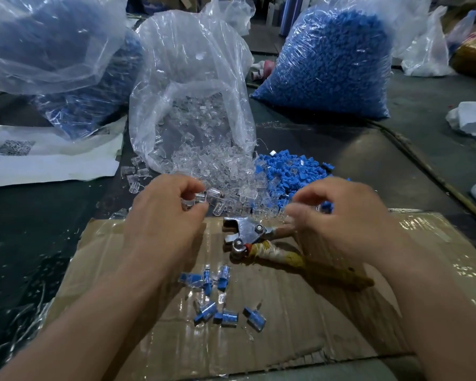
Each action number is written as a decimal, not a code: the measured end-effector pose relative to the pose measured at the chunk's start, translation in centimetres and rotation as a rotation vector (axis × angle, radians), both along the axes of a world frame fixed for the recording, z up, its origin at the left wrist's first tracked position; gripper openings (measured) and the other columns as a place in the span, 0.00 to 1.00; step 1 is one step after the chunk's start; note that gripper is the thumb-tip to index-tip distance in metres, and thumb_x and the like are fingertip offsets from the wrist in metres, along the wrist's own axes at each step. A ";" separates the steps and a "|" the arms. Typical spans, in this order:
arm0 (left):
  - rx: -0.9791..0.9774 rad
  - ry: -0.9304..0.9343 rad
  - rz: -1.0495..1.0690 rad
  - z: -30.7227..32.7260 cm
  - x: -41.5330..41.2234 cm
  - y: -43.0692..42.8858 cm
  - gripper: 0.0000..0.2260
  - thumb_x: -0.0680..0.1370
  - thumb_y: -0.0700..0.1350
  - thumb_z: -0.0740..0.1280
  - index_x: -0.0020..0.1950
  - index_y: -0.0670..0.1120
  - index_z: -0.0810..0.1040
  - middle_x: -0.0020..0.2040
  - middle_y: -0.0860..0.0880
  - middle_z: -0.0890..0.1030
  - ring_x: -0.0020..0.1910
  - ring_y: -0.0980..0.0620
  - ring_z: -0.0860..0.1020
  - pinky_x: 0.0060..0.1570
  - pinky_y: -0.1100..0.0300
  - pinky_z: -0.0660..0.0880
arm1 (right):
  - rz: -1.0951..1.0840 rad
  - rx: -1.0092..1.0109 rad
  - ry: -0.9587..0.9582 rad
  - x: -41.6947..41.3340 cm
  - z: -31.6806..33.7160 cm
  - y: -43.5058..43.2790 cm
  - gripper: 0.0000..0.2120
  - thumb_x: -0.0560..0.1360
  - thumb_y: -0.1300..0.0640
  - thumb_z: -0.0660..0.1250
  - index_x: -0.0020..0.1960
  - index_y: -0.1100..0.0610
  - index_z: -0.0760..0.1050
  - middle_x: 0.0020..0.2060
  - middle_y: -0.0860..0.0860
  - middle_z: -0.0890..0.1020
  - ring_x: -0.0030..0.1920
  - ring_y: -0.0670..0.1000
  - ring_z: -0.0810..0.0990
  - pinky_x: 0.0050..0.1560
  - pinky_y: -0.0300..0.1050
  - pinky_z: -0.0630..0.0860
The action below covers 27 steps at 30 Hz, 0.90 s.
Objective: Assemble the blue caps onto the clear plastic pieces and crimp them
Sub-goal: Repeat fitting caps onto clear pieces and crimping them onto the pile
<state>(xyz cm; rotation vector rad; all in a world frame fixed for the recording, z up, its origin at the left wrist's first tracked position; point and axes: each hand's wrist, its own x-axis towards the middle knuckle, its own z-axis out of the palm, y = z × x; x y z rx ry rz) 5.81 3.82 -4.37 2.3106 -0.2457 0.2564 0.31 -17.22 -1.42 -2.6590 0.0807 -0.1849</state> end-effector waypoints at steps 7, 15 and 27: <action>0.358 0.076 -0.133 -0.6 0.5 0.1 0.15 0.77 0.50 0.64 0.64 0.50 0.73 0.52 0.52 0.69 0.48 0.58 0.66 0.50 0.63 0.63 | -0.279 0.148 -0.193 0.6 -1.0 -2.0 0.09 0.73 0.50 0.68 0.35 0.44 0.73 0.32 0.39 0.77 0.35 0.39 0.75 0.35 0.35 0.67; 0.348 0.060 -0.139 -0.5 0.6 0.2 0.08 0.77 0.48 0.64 0.55 0.51 0.77 0.51 0.52 0.74 0.45 0.57 0.69 0.47 0.63 0.66 | -0.228 -0.011 -0.078 1.7 -2.3 -1.9 0.03 0.73 0.52 0.68 0.41 0.48 0.79 0.35 0.40 0.75 0.36 0.39 0.72 0.36 0.34 0.66; -0.095 0.051 -0.199 0.4 -0.4 -0.5 0.09 0.74 0.42 0.69 0.46 0.56 0.74 0.39 0.59 0.76 0.39 0.64 0.75 0.37 0.72 0.68 | -0.227 -0.190 0.036 3.2 -3.1 -1.2 0.10 0.73 0.53 0.68 0.55 0.49 0.79 0.48 0.50 0.79 0.50 0.50 0.75 0.52 0.47 0.73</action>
